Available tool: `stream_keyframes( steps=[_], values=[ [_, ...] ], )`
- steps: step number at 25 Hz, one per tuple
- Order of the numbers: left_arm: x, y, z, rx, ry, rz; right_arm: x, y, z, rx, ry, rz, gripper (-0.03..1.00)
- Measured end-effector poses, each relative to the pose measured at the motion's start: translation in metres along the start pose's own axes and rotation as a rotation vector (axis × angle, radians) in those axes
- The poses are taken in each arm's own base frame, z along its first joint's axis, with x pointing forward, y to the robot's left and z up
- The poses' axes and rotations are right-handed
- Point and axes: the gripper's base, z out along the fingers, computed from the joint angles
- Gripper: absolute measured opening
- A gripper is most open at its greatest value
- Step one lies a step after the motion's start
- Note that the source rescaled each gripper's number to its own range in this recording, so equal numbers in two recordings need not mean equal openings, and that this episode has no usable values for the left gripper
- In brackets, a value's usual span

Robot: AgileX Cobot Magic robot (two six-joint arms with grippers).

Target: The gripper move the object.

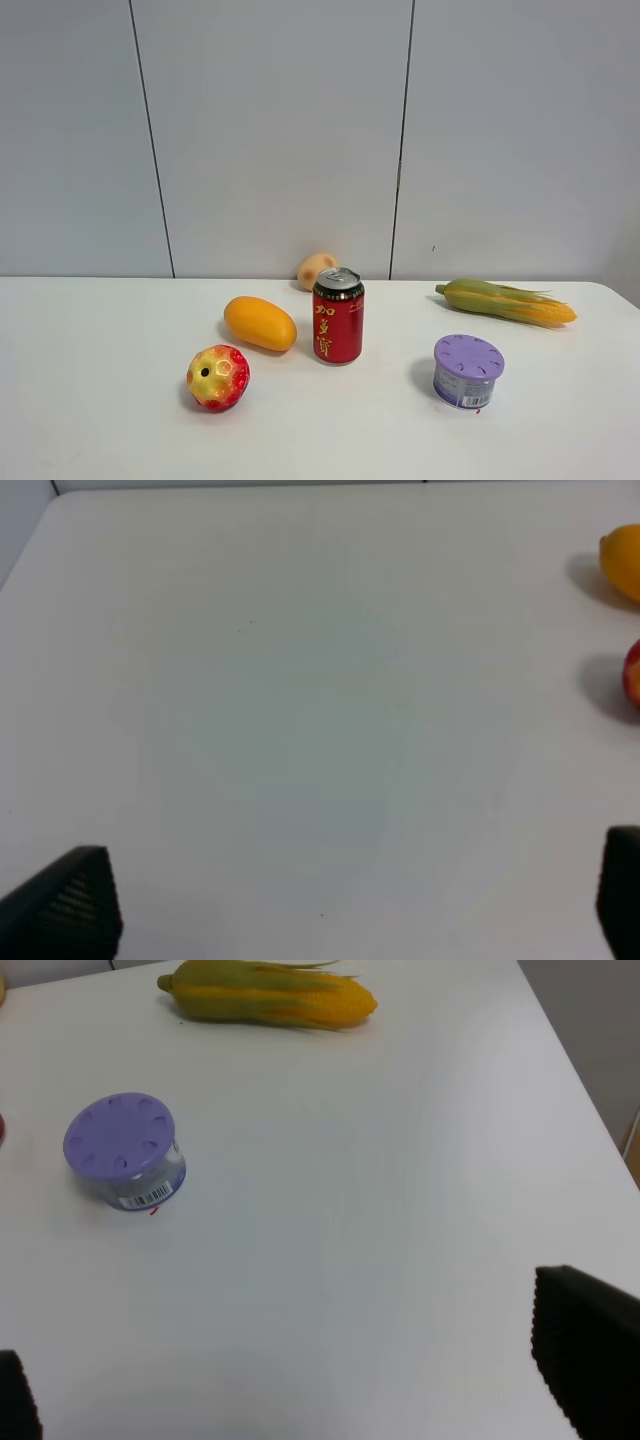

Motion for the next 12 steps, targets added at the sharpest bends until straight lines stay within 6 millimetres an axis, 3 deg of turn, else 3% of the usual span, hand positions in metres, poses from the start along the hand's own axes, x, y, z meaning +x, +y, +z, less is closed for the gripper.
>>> stream_keyframes(
  steps=[12],
  values=[
    [0.0, 0.0, 0.0, 0.0, 0.0, 0.0, 0.0, -0.0005, 0.0, 0.005, 0.0, -0.003, 1.0]
  ],
)
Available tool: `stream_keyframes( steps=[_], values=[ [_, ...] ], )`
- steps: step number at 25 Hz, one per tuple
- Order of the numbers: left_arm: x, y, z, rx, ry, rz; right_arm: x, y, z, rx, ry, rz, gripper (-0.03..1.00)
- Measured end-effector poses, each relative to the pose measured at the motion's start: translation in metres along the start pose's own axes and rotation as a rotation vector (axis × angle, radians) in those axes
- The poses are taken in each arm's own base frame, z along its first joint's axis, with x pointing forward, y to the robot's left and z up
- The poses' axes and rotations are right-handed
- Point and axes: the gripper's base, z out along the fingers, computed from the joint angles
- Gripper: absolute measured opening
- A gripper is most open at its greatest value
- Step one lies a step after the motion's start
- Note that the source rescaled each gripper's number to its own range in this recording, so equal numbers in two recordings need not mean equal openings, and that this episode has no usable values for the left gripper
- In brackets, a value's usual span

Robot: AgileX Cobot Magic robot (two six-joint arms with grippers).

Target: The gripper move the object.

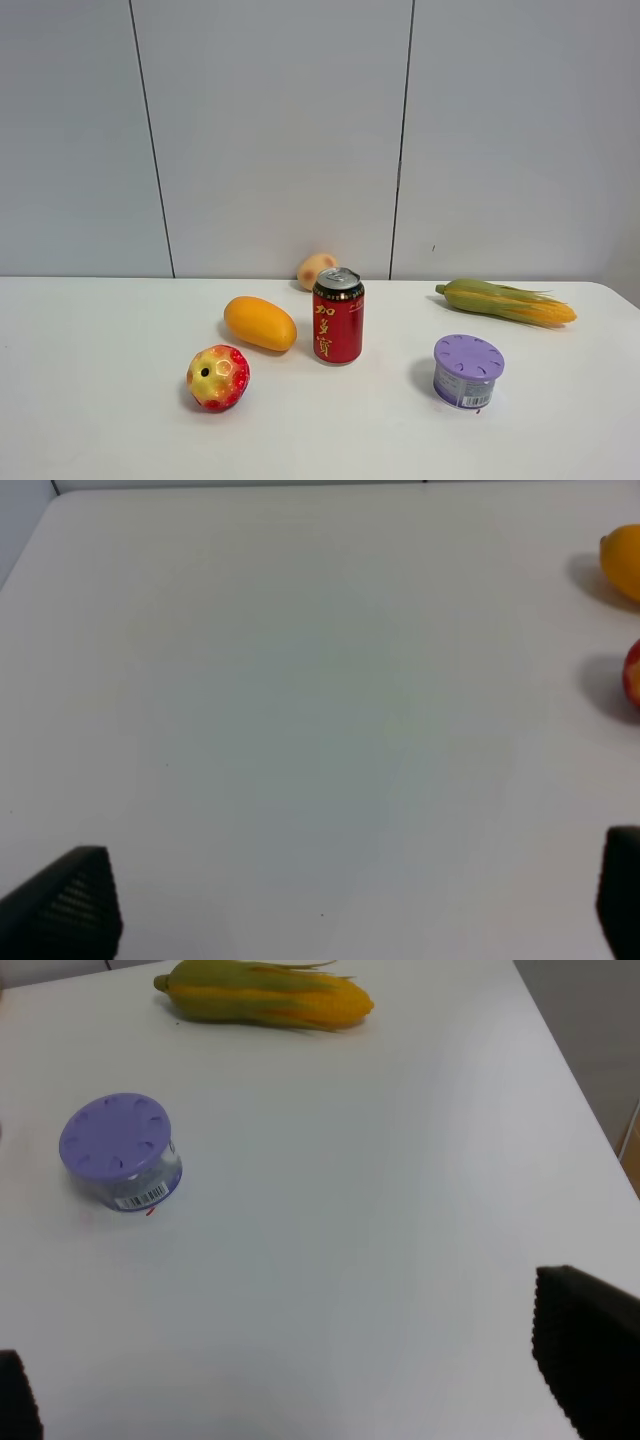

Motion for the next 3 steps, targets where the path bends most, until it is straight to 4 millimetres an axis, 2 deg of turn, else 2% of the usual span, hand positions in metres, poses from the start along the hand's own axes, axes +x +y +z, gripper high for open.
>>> stream_keyframes(
  steps=[3],
  values=[
    [0.0, 0.0, 0.0, 0.0, 0.0, 0.0, 0.0, 0.0, 0.0, 0.0, 0.0, 0.0, 1.0]
  ],
)
